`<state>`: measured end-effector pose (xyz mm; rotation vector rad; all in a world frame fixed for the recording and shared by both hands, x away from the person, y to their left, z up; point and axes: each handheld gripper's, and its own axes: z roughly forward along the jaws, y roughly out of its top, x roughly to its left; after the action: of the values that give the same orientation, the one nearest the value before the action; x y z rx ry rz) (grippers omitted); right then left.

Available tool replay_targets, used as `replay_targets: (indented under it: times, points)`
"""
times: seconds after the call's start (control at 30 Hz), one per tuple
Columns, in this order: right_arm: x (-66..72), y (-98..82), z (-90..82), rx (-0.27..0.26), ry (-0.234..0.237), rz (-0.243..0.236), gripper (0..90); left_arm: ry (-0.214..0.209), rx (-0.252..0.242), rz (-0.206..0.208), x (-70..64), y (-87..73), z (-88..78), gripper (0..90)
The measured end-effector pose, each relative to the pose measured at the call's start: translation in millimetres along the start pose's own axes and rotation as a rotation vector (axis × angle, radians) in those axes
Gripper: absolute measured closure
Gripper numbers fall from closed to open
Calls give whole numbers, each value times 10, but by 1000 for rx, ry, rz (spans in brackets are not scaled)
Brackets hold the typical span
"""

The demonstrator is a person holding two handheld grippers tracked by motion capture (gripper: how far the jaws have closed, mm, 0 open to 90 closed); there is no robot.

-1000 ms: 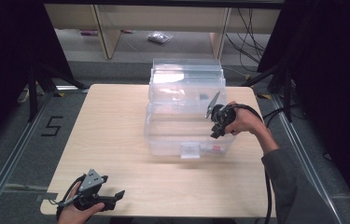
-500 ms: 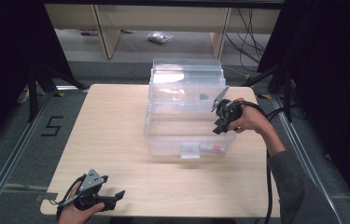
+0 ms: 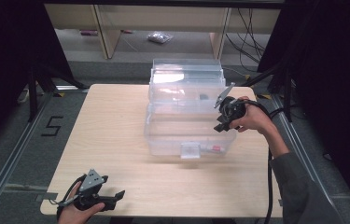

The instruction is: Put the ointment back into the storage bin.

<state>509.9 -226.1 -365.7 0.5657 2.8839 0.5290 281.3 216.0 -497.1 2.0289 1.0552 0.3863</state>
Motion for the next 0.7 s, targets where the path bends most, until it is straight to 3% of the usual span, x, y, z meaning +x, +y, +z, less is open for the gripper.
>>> replay_targets:
  times: [0.03,0.13,0.37,0.4,0.53,0.57,0.7]
  points:
    - [15,-2,-15,-3,-5,23,529,0,0,0,-1,1,0,150]
    - [10,-4,-30,-13,-4,13,522,0,0,2,0,1,-2,150]
    - [77,-21,-127,-40,-34,66,439,-12,5,5,-4,2,-9,150]
    - [96,-21,-140,-42,-46,90,426,-10,4,11,0,5,-11,150]
    - [162,-25,-173,-83,-48,108,395,2,1,2,1,0,-1,150]
    - [210,-31,-182,-85,-63,138,360,0,1,3,1,2,-4,150]
    - [278,-56,-193,-128,-107,170,328,-10,4,9,5,1,-17,150]
